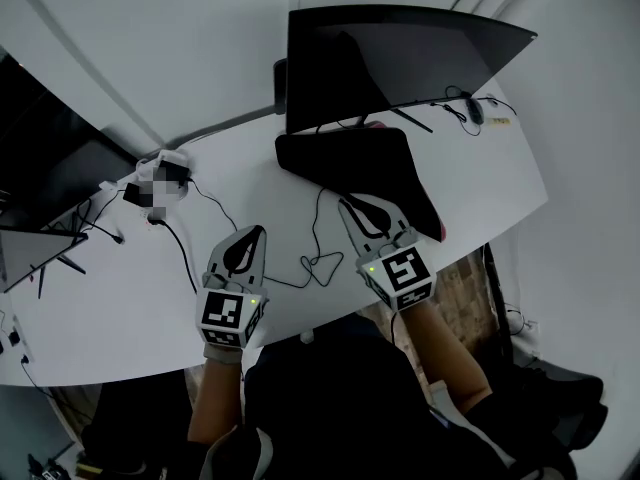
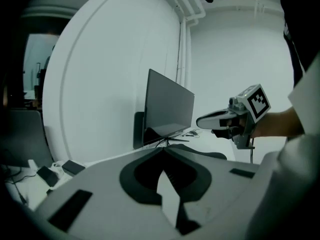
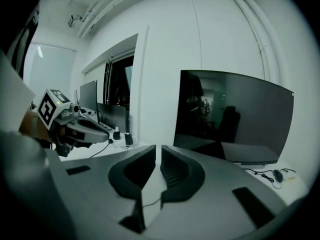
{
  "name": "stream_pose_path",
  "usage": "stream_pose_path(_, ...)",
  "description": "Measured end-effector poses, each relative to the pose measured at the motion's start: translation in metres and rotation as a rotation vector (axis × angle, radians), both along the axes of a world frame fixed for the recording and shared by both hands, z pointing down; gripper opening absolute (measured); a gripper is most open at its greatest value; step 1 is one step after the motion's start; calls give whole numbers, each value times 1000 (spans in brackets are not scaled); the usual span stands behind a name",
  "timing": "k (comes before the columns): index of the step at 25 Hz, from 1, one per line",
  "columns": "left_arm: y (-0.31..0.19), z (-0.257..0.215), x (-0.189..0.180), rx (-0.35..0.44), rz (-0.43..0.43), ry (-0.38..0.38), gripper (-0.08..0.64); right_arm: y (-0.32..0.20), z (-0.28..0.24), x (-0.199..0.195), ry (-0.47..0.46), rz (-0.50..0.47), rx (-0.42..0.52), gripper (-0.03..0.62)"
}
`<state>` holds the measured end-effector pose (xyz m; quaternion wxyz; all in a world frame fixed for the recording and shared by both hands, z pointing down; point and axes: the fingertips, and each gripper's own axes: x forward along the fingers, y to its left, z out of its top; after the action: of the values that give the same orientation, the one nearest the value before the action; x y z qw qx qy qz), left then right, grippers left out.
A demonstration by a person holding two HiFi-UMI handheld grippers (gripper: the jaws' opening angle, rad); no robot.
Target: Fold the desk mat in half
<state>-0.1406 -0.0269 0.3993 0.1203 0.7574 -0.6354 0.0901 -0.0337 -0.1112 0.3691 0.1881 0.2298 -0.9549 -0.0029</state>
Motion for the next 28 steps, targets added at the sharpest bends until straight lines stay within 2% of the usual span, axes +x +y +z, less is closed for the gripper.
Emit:
stream_pose_path(10,74,-43,-44,76,-94,-45,2,82,-41,-45,-73,-100,45,43)
stream_pose_path(16,115,-72,-59,134,-137,-69,2,122,-58,-61,-107,-147,73,43)
stream_pose_path(20,138,-83,-64,122,-165,-50,1,145,-63,-70,-123,-163,75,44)
stream_pose_path(28,175,-85,-82,121,-194,-66,1,184,-60,-92,-115,-198,76,44)
